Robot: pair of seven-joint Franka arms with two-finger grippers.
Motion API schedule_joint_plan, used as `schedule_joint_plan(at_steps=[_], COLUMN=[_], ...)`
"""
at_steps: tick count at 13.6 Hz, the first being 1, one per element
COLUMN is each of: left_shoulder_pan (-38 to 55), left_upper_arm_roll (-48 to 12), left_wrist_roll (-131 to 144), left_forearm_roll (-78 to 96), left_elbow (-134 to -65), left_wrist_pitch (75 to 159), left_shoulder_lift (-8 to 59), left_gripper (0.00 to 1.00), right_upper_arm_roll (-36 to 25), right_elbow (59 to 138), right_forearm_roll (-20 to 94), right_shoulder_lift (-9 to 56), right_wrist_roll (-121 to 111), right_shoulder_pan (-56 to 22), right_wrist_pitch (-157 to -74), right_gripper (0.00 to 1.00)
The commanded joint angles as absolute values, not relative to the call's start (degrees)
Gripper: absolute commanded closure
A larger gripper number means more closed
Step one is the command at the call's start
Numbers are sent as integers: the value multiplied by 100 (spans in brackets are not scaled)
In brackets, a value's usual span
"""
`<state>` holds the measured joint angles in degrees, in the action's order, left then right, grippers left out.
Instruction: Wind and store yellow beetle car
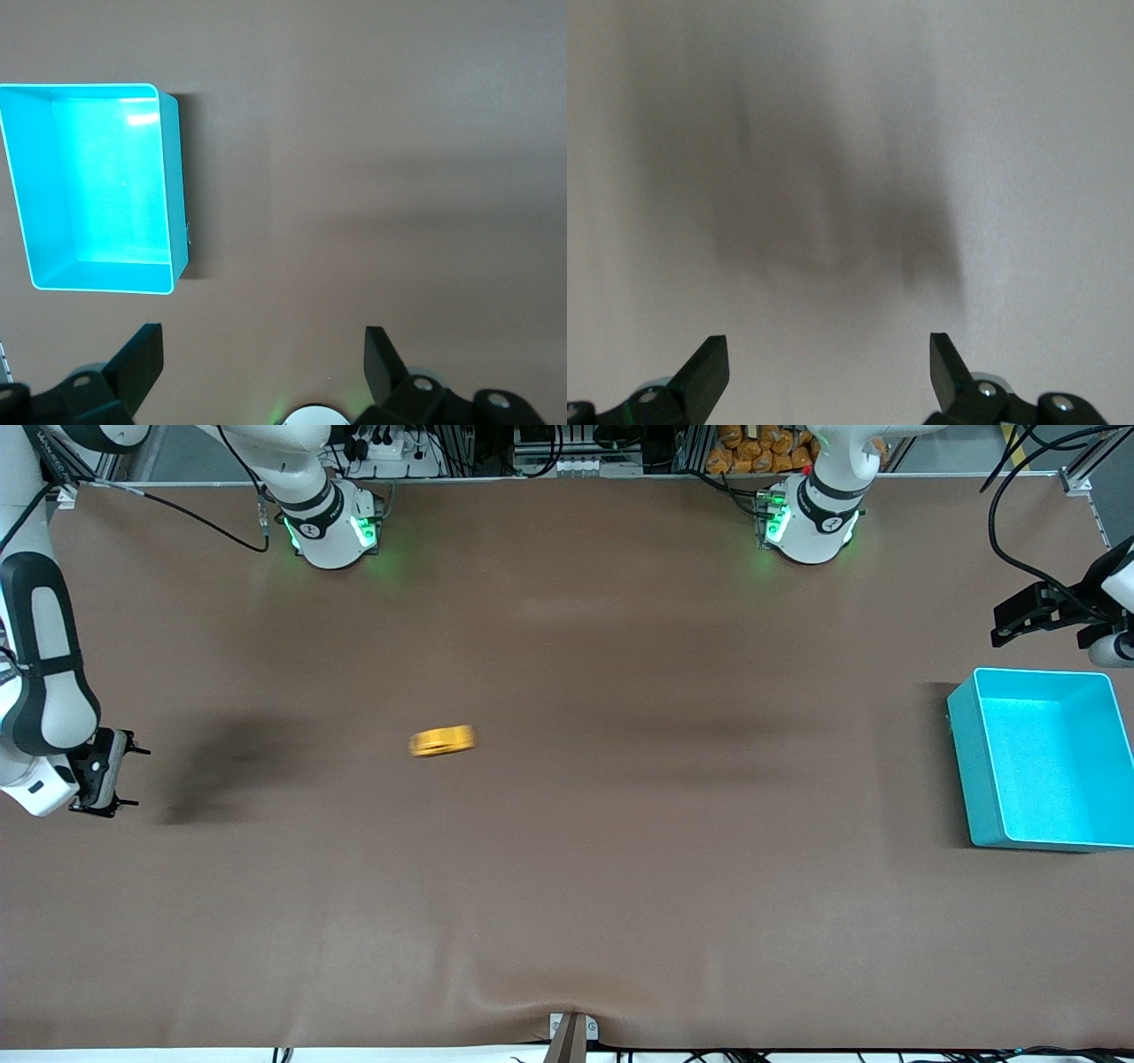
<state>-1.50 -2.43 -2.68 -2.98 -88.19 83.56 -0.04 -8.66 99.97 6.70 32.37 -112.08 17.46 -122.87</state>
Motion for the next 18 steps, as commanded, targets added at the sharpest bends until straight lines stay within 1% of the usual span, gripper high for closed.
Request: schedule_joint_plan(at_steps=[1,6,16,18], left_shoulder_pan=[-167,-167,-141,-141], left_upper_arm_roll=[-255,-255,-264,-264], left_wrist_roll=[-281,-273,-185,-185], left_forearm_roll=[-308,-308,-325,-316], left_elbow=[-8842,-8868,-8868,-8868], left_wrist_pitch=[8358,8358,8472,8499], left_shoulder_lift=[-26,-26,-18,-18], left_gripper=[0,0,0,0], right_upper_arm_roll=[-773,-773,-773,-773], right_elbow=[9844,9853,9703,9581], right_forearm_roll=[773,782,931,949], right_shoulder_lift=[3322,3314,3278,3278], right_wrist_roll=[-11285,-11294,-11145,-11031], right_shoulder_pan=[1951,2074,1987,1943], right_wrist_pitch=[-12182,-12059,-12032,-11744], right_gripper=[0,0,0,0])
